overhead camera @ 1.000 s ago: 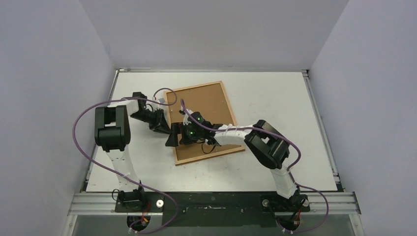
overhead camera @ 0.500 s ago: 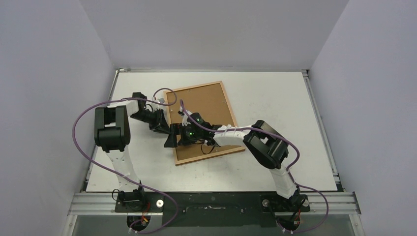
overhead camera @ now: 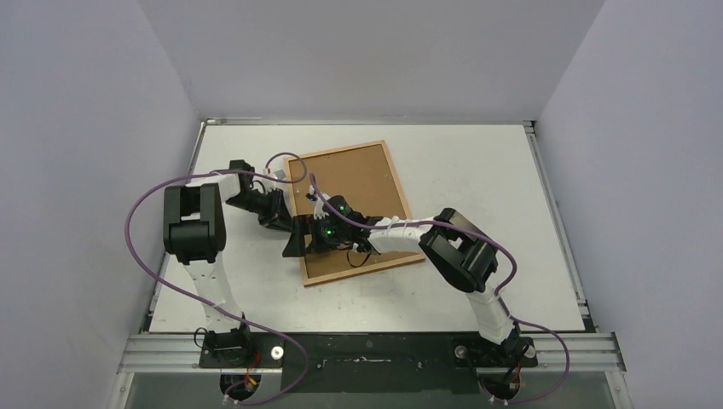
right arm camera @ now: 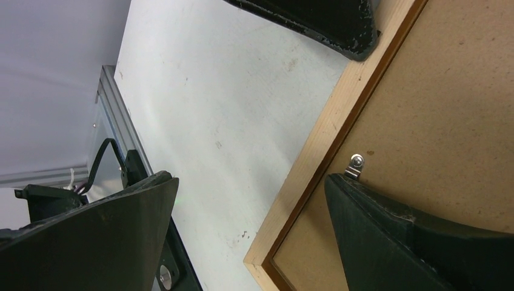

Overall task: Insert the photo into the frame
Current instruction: Install the photo frame at the center of the board.

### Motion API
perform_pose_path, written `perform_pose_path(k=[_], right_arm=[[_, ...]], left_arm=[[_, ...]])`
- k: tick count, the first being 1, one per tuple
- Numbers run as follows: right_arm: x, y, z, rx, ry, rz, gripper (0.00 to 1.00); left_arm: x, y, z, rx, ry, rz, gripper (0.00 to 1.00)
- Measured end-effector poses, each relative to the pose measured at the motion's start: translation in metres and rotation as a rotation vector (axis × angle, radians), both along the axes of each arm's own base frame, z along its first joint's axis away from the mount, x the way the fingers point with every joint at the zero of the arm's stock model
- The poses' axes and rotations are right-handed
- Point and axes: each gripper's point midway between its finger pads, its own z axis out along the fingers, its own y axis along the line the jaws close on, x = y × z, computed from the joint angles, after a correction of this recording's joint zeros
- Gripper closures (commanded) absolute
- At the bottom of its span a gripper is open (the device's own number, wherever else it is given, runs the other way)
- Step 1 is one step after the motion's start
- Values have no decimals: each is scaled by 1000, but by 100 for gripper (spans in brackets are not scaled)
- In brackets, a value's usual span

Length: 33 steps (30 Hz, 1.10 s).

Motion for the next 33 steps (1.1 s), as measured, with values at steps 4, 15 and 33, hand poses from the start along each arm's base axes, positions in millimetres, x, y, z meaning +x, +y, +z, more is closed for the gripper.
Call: perform_pose_path(k=[4,15,33], right_arm=[[6,-7,6,-8,-16,-4,3],[27,-25,10,-11,-39,-41,3],[9,-13,-2,-12,-25,1,3]], left_arm=[[0,0,0,0,0,0,89],[0,0,0,0,0,1,89],[0,0,0,0,0,1,90]])
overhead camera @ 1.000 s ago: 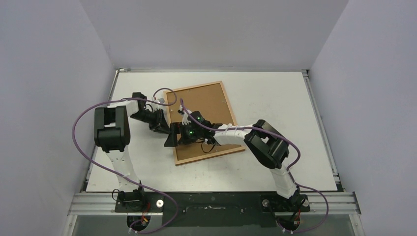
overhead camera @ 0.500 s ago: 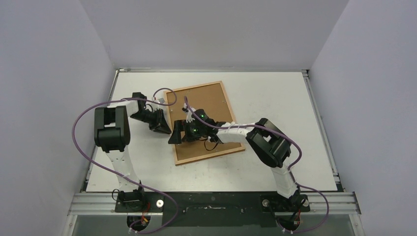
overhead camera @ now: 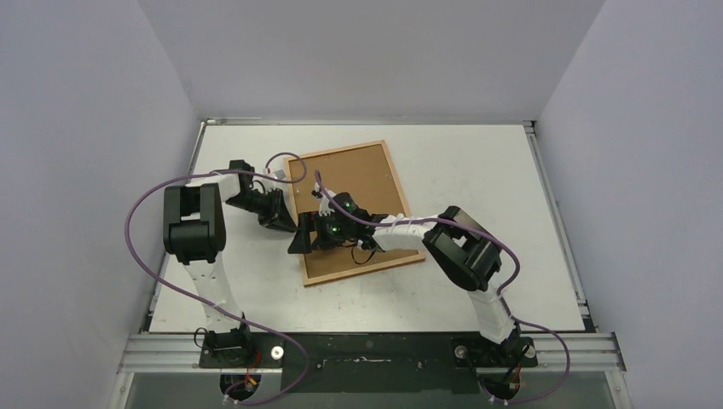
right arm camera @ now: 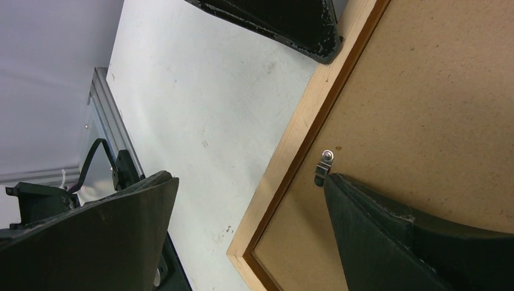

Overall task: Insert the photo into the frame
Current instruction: Install the photo frame at the center of the board.

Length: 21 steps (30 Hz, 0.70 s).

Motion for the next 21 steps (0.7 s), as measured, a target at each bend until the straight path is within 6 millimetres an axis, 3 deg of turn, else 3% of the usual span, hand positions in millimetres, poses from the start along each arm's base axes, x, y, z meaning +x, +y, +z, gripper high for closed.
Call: perform_pose_path(k=[21], right_arm=[[-4,7,1,26,7,12,2]], left_arm=[[0,0,0,0,-1,0,91]])
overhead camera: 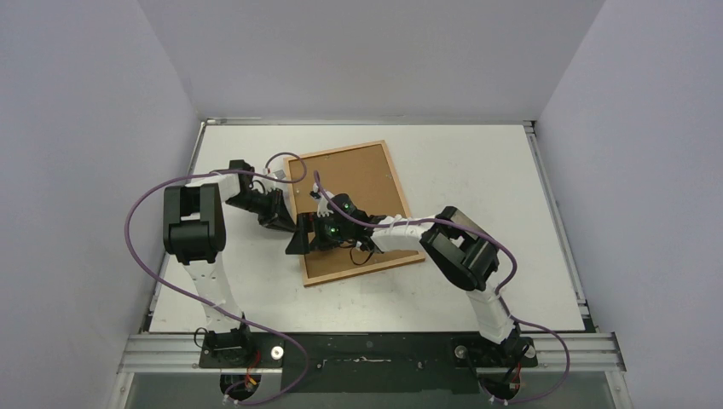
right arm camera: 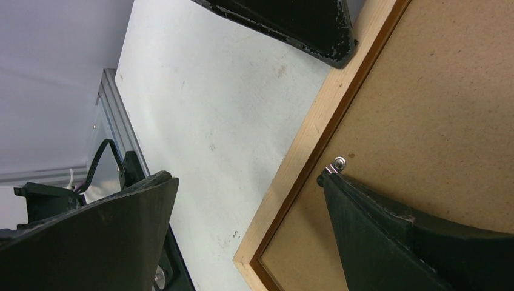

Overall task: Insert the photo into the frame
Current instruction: Install the photo frame at the center of the board.

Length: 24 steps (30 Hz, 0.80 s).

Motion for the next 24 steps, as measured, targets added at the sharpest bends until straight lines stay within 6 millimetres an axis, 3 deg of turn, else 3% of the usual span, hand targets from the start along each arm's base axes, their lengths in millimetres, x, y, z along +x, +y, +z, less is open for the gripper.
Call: perform_pose_path(k=[24], right_arm=[[7,7,-2,23,-25,-244,3]], left_arm=[[0,0,0,0,-1,-2,92]])
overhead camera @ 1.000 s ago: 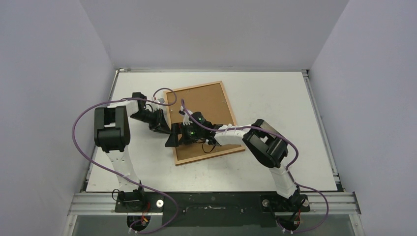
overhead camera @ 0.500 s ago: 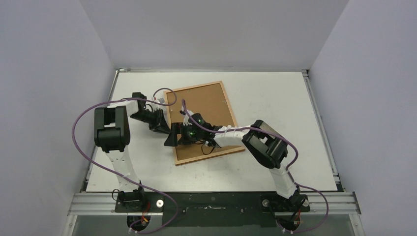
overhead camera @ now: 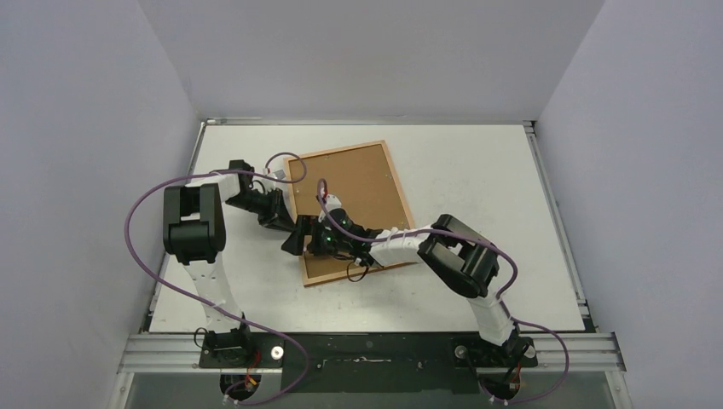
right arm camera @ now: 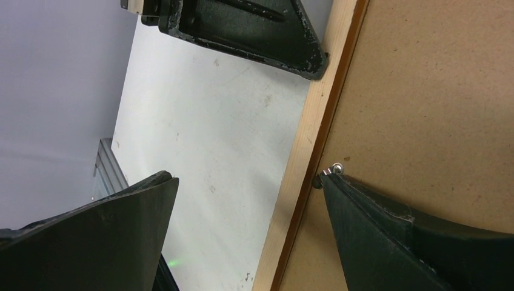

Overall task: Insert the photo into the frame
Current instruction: Install the photo frame at the center of the board.

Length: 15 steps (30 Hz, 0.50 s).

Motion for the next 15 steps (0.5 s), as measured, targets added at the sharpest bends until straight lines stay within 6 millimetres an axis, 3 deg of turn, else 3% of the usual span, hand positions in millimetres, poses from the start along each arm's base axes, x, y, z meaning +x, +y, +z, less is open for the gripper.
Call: perform_pose_path(k=[10,15], right_arm=[[1,2,0,-18,-27,-98,4],[-10,-2,-1,-18,-20,-93,4]], left_arm=[[0,0,0,0,0,-1,93],[0,0,0,0,-2,-3,93]])
